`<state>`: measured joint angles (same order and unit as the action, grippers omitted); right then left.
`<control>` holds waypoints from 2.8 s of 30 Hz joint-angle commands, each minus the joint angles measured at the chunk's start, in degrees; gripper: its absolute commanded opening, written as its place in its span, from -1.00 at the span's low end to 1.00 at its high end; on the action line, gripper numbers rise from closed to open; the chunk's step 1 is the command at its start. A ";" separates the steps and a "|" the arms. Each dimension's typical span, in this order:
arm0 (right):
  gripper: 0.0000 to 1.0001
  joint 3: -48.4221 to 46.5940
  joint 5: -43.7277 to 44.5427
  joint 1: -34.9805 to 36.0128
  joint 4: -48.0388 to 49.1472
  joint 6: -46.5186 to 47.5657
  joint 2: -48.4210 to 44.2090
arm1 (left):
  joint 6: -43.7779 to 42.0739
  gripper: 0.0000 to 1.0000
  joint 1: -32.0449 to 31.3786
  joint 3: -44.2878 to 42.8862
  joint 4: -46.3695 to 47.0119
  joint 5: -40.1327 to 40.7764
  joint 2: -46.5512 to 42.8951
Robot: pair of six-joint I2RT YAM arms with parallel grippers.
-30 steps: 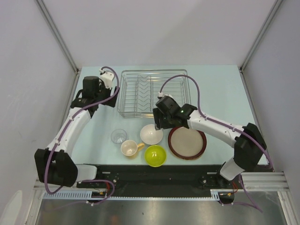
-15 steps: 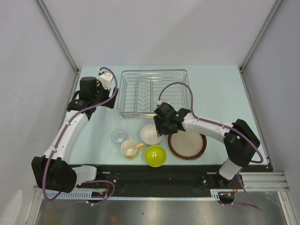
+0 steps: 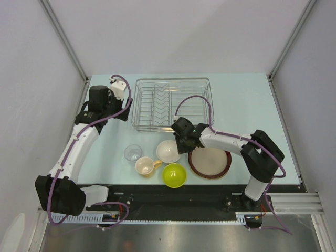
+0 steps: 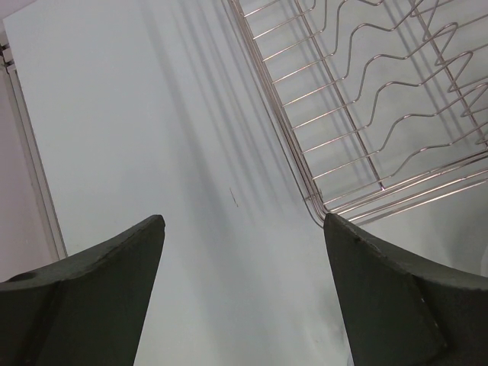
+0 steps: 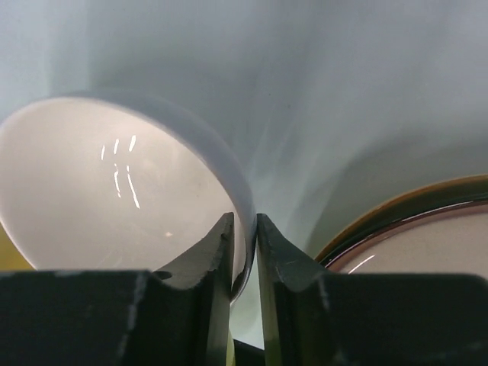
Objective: Load the mixed dishes into the dish rack
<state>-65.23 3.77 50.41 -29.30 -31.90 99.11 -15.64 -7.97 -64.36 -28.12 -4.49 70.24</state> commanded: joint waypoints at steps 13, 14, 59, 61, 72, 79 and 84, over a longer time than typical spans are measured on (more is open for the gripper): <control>0.12 -0.07 0.88 -0.93 1.61 -0.53 -1.38 | -4.40 0.79 -4.05 -8.94 -16.51 -17.38 1.48; 0.03 -0.07 0.97 -1.10 1.96 -0.71 -1.38 | -5.18 0.78 -5.29 -8.68 -17.40 -17.74 1.22; -1.00 -4.11 2.64 -2.60 3.90 -4.13 -15.26 | 6.76 0.50 -28.42 -4.63 -9.32 -11.33 12.29; -1.00 -4.38 2.91 -2.16 4.25 -4.40 -15.09 | 6.85 0.34 -28.42 -5.69 -9.41 -11.42 12.99; -0.70 -4.38 5.81 -1.11 3.46 -4.49 -15.70 | 4.66 -1.00 -28.42 -15.35 -15.12 1.48 15.81; 0.59 -4.38 8.09 -1.72 1.36 -4.31 -15.70 | -0.52 -0.99 -28.42 -27.12 -20.56 14.99 18.53; 0.79 -3.76 11.51 -1.90 -2.16 -4.05 -17.72 | -6.41 -0.99 -27.19 -34.60 -18.47 26.35 21.16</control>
<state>-68.93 11.94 48.18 -24.71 -37.56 84.42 -16.10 -37.04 -91.55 -51.20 6.90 90.48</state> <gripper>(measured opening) 0.884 0.060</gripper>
